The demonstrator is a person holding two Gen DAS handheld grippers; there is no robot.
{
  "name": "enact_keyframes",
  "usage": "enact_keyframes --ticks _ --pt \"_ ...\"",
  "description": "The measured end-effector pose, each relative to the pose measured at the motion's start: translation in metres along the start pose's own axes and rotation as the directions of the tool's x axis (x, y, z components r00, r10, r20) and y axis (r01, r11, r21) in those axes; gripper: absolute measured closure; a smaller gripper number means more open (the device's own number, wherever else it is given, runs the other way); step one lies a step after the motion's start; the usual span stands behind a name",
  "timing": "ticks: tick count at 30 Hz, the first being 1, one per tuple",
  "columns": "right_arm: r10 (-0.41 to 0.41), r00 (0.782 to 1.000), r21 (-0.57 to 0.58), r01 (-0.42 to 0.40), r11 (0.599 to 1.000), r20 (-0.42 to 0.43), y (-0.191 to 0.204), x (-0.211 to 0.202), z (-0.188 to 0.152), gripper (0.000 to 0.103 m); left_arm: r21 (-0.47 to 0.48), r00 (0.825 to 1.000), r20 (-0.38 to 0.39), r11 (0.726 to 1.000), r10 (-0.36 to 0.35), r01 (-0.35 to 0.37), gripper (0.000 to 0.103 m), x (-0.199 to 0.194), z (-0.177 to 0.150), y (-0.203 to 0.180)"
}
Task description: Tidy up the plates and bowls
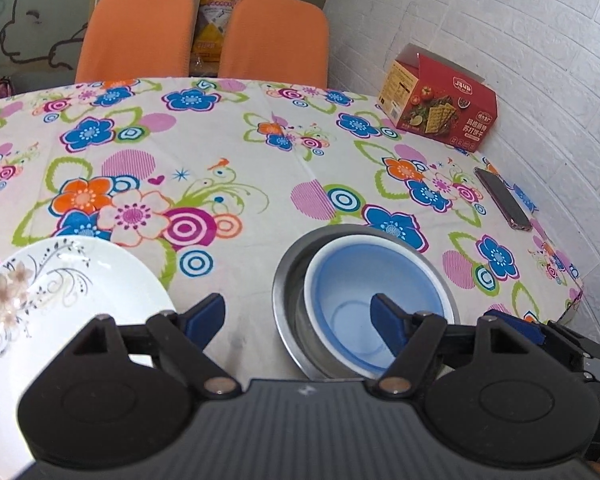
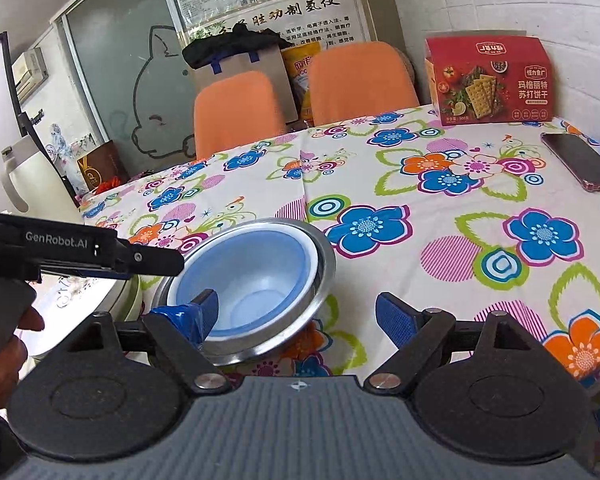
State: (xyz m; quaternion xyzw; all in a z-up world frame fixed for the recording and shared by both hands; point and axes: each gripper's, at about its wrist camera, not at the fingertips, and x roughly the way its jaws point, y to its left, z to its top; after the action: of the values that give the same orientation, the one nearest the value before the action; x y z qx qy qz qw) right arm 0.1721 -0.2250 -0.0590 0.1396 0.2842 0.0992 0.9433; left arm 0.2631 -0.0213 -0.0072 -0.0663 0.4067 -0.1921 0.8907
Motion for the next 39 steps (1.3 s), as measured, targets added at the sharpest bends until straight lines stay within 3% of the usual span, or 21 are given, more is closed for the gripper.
enact_keyframes --ticks 10,15,23,37,39 --pt "-0.056 0.995 -0.135 0.045 0.990 -0.079 0.013 0.035 0.010 0.030 0.105 0.993 -0.108 0.994 0.046 -0.035 0.030 0.043 0.020 -0.005" --pt "-0.072 0.991 -0.145 0.055 0.988 -0.113 0.011 0.048 0.011 0.030 0.160 0.989 -0.134 0.986 0.058 -0.036 0.030 0.060 0.023 -0.012" --pt "-0.081 0.984 -0.130 0.060 0.990 -0.158 0.006 0.063 0.007 0.028 0.155 0.984 -0.167 0.987 0.061 -0.035 0.029 0.080 0.024 -0.012" --pt "-0.100 0.992 -0.108 0.092 0.990 -0.071 0.012 0.064 -0.002 0.024 0.167 0.988 -0.140 0.985 0.060 -0.036 0.025 0.084 0.019 -0.015" --pt "-0.072 0.995 -0.101 0.065 0.993 -0.072 0.015 0.063 -0.003 0.025 0.188 0.989 -0.139 0.982 0.045 -0.018 0.026 0.084 0.016 -0.020"
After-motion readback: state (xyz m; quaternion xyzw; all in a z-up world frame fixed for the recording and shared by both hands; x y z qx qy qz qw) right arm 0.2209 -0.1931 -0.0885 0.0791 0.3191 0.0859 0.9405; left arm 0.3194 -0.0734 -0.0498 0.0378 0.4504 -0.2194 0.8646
